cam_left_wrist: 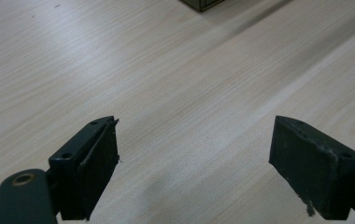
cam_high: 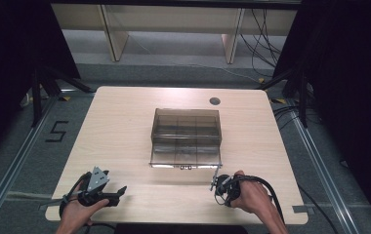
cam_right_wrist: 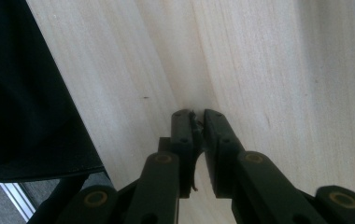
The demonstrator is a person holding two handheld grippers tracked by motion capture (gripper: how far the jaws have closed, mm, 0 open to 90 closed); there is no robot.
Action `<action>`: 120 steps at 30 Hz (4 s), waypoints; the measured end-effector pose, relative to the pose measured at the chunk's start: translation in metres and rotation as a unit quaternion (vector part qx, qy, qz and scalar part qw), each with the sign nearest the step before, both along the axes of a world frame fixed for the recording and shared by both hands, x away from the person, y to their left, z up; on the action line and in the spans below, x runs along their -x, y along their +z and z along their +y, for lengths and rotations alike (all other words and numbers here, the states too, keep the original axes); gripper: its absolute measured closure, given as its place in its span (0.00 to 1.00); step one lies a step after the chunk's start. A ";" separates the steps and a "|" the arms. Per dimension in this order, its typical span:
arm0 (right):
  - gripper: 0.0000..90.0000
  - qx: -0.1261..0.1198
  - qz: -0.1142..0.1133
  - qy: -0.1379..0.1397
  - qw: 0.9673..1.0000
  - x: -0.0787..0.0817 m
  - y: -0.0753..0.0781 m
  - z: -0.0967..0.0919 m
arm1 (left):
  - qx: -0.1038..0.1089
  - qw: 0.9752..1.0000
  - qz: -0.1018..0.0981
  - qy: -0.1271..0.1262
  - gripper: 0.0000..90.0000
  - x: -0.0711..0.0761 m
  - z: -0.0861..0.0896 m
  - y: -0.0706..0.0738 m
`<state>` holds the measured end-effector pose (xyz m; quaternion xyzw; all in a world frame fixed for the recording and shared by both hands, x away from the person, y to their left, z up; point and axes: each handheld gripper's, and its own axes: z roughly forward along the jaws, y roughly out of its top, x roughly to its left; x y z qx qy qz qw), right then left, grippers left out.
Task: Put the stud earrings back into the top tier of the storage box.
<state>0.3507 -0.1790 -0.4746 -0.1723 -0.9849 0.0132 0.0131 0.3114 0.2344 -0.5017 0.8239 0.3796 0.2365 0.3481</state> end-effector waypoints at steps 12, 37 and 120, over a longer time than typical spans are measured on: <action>0.97 -0.015 -0.005 -0.001 1.000 -0.001 0.008 -0.007 | 0.012 1.000 -0.005 0.006 0.17 0.000 -0.001 -0.001; 0.97 -0.081 -0.055 0.014 0.995 -0.025 0.112 -0.008 | 0.019 1.000 -0.004 0.006 0.17 -0.001 -0.002 -0.002; 0.52 -0.168 -0.097 -0.097 0.976 -0.044 0.089 -0.034 | 0.018 1.000 -0.008 0.010 0.17 -0.001 -0.001 -0.003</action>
